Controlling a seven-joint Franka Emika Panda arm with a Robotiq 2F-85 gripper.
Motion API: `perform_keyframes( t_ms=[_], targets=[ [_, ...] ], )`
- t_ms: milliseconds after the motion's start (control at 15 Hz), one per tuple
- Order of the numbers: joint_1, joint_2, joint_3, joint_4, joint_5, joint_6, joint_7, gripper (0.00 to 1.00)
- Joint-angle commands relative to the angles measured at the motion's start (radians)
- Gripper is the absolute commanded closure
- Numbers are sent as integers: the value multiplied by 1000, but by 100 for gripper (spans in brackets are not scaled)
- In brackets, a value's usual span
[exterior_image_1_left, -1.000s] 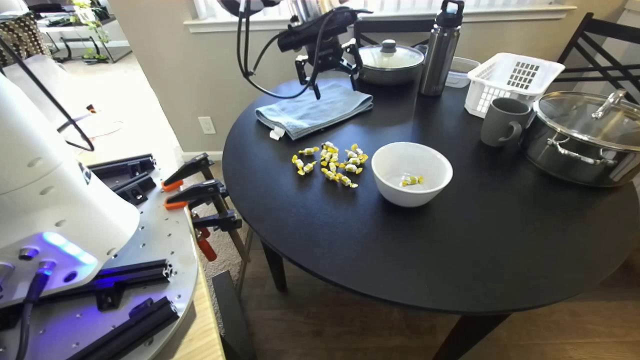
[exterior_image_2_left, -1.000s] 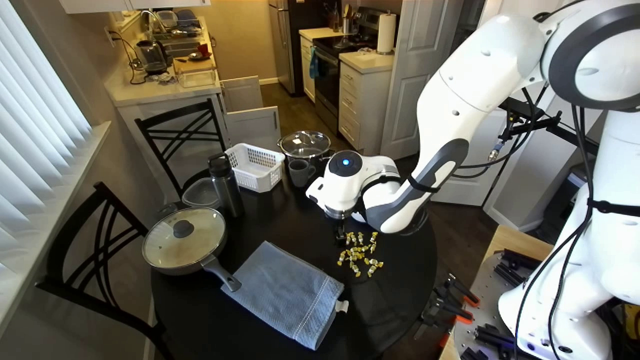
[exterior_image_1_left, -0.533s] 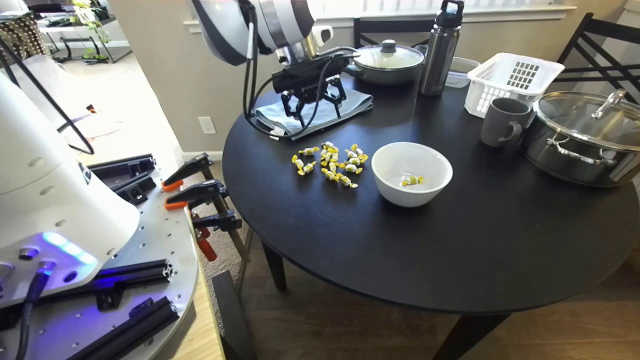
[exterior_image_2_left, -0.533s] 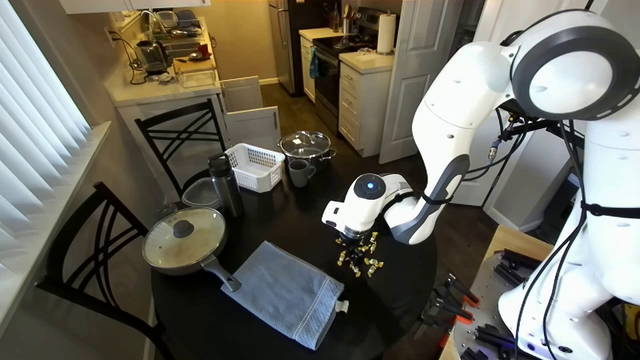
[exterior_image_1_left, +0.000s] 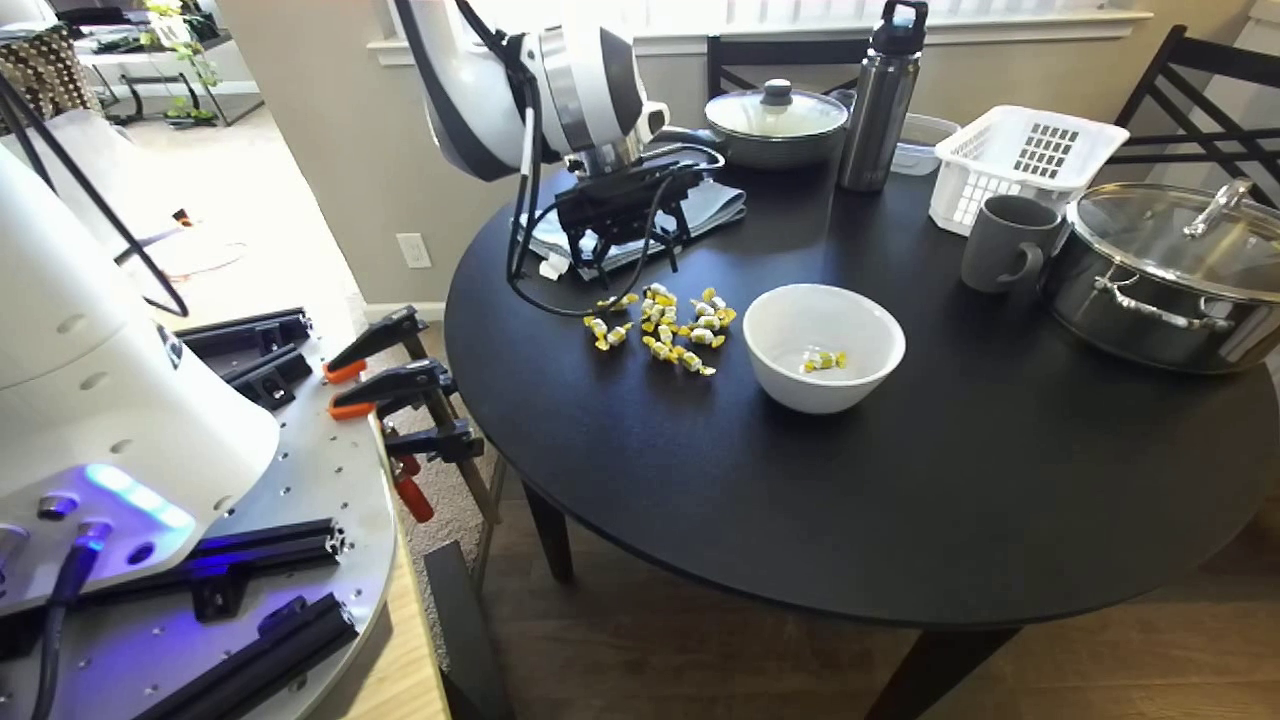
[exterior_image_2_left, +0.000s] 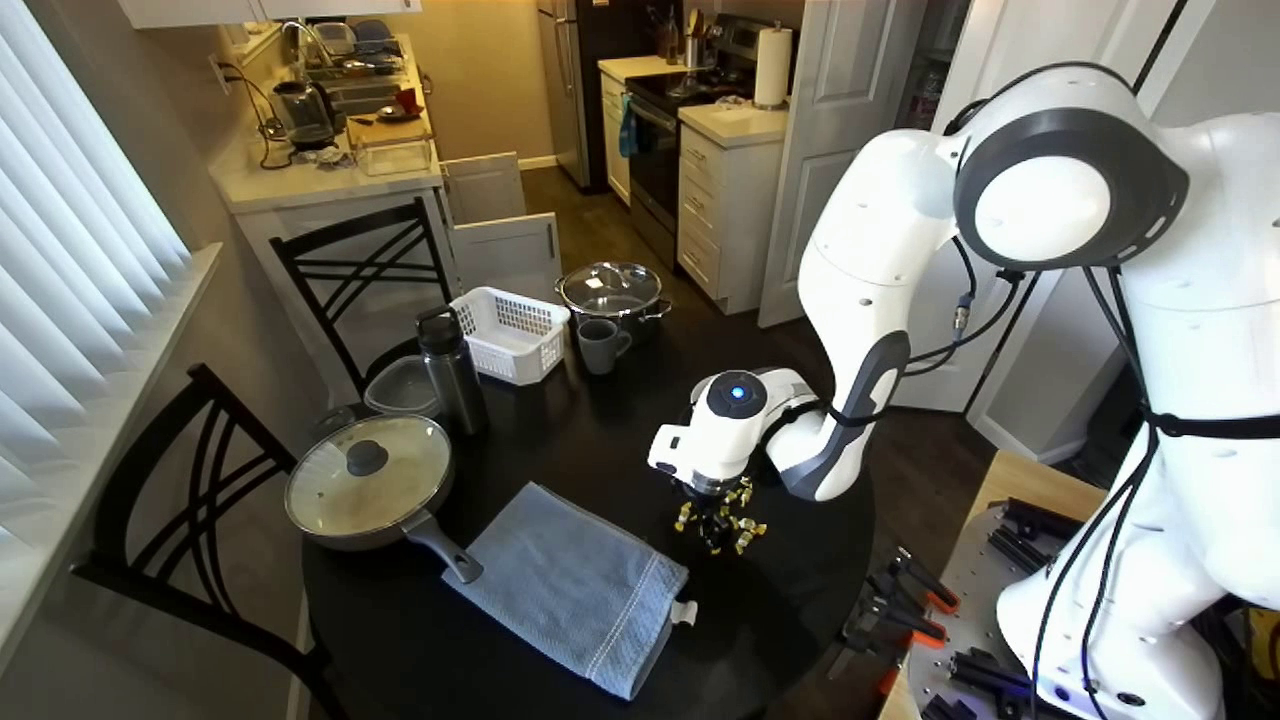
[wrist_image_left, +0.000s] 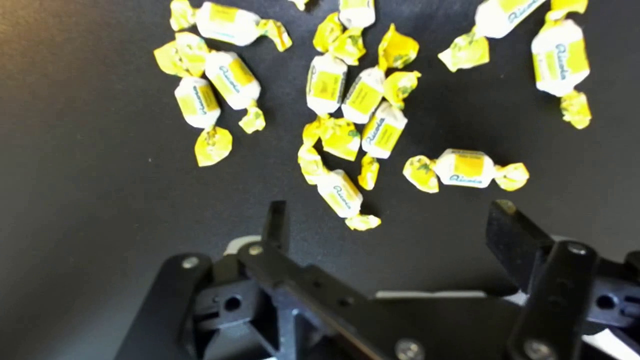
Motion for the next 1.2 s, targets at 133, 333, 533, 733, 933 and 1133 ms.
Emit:
perform_keyframes(
  t_ms=[133, 333, 533, 733, 933, 1133],
  targets=[
    [-16, 43, 8, 36, 17, 20, 8, 0],
    [-23, 71, 13, 66, 45, 5, 20, 0],
    [-49, 111, 26, 97, 96, -2, 26, 0],
    [-80, 137, 48, 113, 147, -2, 21, 2],
    [-131, 144, 98, 107, 190, -2, 6, 27],
    [-181, 133, 145, 101, 206, -4, -2, 45]
  ],
)
